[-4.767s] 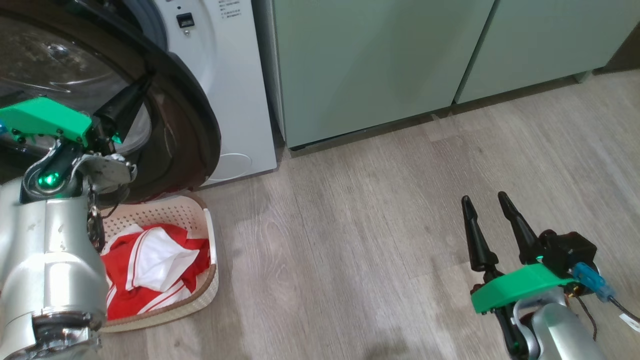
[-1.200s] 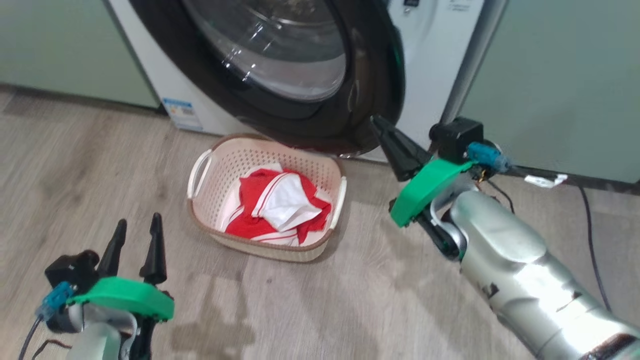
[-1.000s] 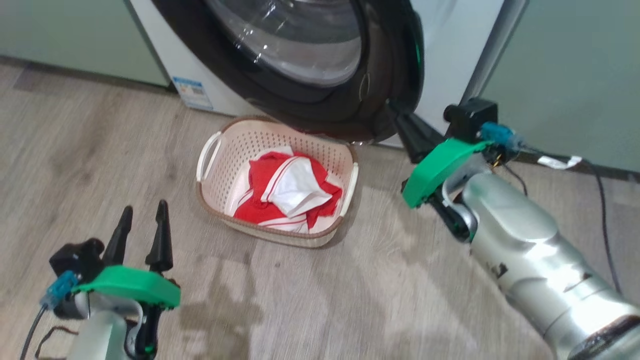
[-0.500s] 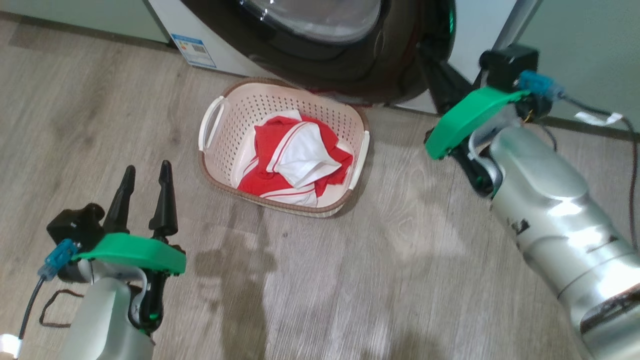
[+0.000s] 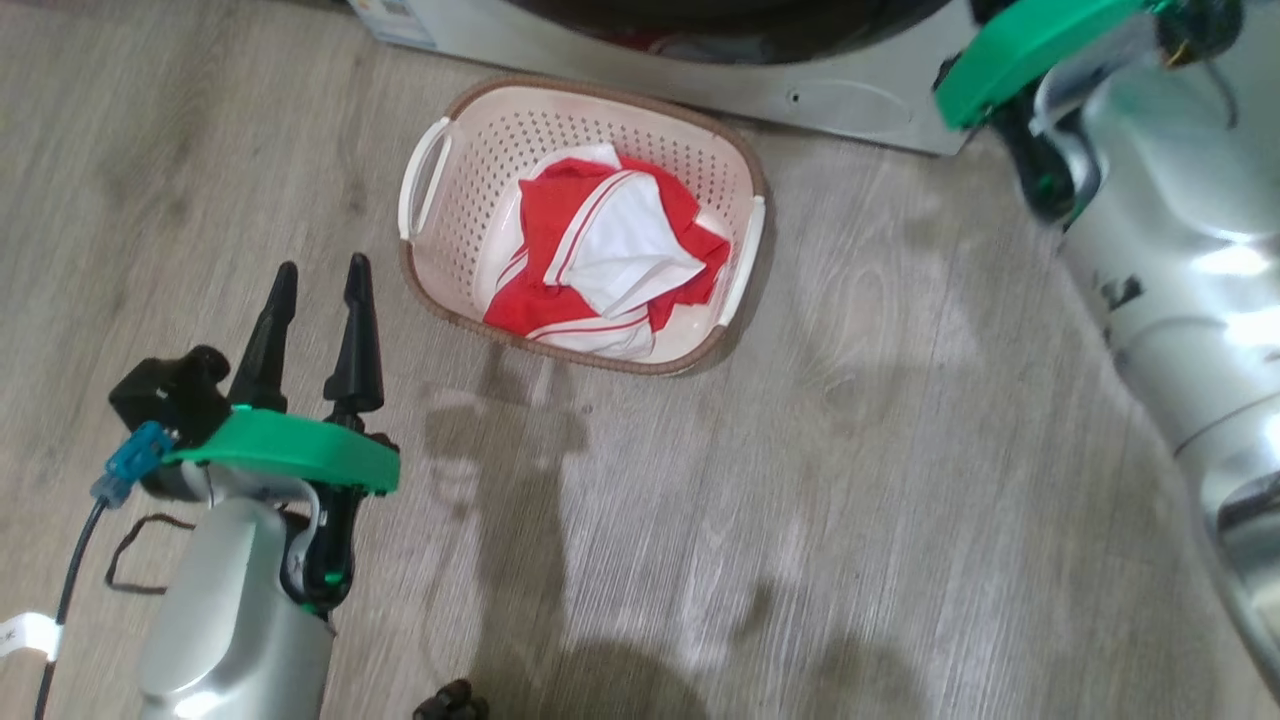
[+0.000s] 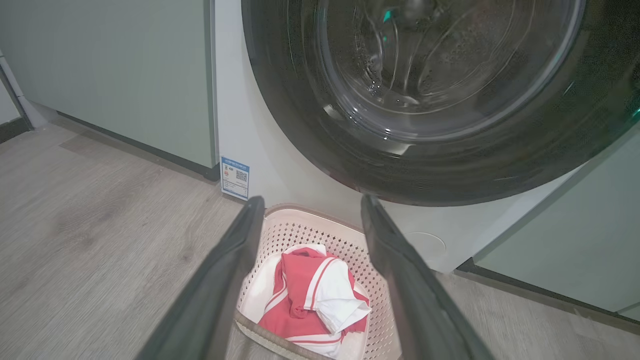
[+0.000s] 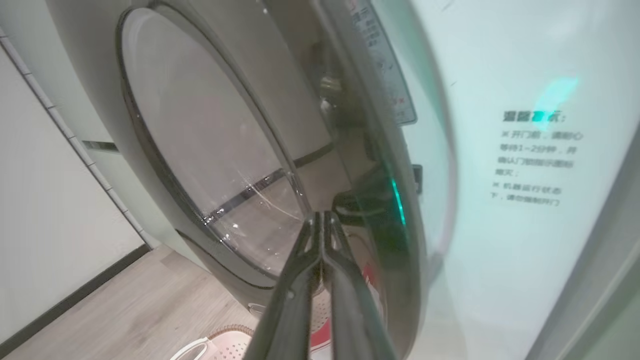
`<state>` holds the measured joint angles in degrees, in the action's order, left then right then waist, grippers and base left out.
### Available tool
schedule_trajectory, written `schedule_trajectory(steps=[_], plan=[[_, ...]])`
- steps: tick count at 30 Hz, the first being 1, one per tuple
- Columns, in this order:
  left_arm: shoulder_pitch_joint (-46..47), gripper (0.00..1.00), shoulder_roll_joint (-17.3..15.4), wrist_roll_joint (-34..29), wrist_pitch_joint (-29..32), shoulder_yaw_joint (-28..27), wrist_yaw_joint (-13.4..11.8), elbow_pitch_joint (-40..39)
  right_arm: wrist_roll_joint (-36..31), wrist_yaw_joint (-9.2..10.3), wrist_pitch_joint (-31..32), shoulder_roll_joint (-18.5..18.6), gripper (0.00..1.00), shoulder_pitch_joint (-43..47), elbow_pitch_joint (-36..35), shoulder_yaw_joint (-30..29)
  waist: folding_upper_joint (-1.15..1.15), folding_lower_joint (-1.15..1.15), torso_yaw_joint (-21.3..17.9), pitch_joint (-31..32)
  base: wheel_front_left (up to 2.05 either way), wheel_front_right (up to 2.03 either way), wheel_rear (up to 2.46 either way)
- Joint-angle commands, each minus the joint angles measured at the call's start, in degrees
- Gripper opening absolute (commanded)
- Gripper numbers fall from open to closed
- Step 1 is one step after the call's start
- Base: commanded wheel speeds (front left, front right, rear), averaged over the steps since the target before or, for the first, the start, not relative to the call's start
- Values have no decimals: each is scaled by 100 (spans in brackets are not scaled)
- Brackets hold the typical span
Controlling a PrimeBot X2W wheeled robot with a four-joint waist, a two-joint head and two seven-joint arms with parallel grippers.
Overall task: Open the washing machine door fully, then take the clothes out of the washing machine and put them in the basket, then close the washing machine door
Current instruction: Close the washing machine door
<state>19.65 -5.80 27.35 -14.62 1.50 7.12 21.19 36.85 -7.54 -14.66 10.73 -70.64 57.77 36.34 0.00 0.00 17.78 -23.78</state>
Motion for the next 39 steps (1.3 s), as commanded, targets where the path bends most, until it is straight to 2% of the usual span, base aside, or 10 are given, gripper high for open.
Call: schedule_trajectory(steps=[1, 9, 19, 23, 28, 29, 30, 31, 39], plan=[[142, 100, -115, 17, -38, -157, 36, -177, -26, 5, -34, -63, 0, -201, -113, -64, 0, 0, 61, -101, 0, 0, 0], [305, 100, -116, 57, -38, -122, 36, -168, -159, 5, -34, -42, 0, -732, -85, -504, 0, 0, 152, -374, 0, 0, 0], [382, 100, -179, 68, -38, -140, 36, -171, -514, 5, -34, -125, 0, -763, -279, -973, 0, 0, 135, -440, 0, 0, 0], [295, 100, -265, 76, -38, -231, 36, -62, -556, 5, -34, -330, 0, -406, -550, -947, 0, 0, -10, -193, 0, 0, 0], [164, 100, -426, 44, -38, -381, 36, 90, -589, 5, -34, -479, 0, 352, -951, -1081, 0, 0, -251, 417, 0, 0, 0], [129, 100, -473, 31, -38, -390, 36, 145, -605, 5, -34, -516, 41, 519, -1008, -1115, 0, 0, -313, 552, 0, 0, 0], [104, 100, -521, 27, -38, -379, 36, 202, -646, 5, -34, -542, 78, 675, -1083, -1164, 0, 0, -374, 688, 0, 0, 0], [82, 100, -579, 10, -38, -379, 36, 261, -765, 5, -34, -556, 100, 829, -1161, -1233, 0, 0, -442, 826, 0, 0, 0], [40, 100, -909, 12, -38, -319, 36, 687, -1436, 5, -34, -692, 100, 2174, -1773, -1889, 0, 0, -916, 1711, 0, 0, 0]])
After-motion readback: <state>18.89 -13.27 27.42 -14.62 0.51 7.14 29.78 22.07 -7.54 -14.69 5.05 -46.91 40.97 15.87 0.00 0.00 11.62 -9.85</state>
